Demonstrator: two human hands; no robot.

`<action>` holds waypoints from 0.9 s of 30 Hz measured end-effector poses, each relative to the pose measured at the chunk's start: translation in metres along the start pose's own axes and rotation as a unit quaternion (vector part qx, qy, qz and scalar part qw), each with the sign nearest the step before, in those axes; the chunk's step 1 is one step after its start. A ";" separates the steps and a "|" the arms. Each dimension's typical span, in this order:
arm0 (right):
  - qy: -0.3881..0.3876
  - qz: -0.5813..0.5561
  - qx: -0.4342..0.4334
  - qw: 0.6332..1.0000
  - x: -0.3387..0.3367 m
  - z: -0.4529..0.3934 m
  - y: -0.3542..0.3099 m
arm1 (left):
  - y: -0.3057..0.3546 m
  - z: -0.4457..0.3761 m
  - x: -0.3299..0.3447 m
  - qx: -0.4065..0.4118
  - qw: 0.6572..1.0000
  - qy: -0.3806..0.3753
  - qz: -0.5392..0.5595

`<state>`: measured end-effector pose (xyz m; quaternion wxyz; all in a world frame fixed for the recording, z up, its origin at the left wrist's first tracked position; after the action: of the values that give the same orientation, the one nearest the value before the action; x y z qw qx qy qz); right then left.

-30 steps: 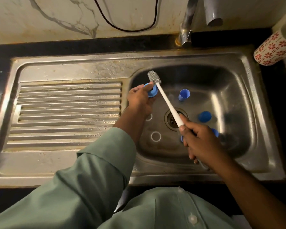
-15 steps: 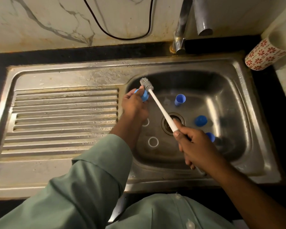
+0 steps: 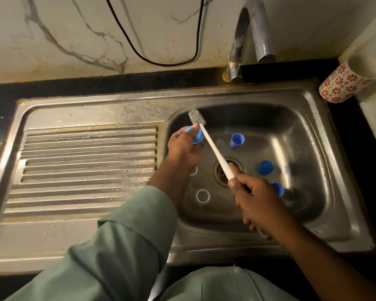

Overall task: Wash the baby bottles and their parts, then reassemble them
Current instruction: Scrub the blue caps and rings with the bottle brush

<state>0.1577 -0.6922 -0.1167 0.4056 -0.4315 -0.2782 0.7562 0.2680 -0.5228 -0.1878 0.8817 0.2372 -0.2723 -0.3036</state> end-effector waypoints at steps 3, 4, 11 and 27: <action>-0.010 -0.001 -0.008 1.000 0.002 0.003 -0.001 | 0.013 -0.004 -0.008 0.014 0.998 0.039 0.050; -0.015 -0.003 -0.008 1.000 0.005 0.005 -0.001 | 0.016 -0.005 -0.010 0.017 0.997 0.054 0.061; -0.013 -0.022 -0.013 1.000 0.008 0.003 -0.005 | 0.013 -0.004 -0.010 0.000 0.998 0.038 -0.050; -0.030 -0.018 -0.011 0.999 0.004 0.015 -0.004 | 0.025 0.006 -0.003 0.051 0.989 0.094 0.101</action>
<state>0.1453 -0.6876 -0.1080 0.4062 -0.4075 -0.3066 0.7583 0.2726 -0.5045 -0.1699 0.9163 0.2805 -0.2258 -0.1753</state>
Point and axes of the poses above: each hand's wrist, its own z-axis away from the middle knuckle, its own x-axis out of the palm, y = z × x, the point moved 6 cm from there along -z, towards the middle knuckle, and after that the axes turned 3 degrees about y, right-handed, at the moved point
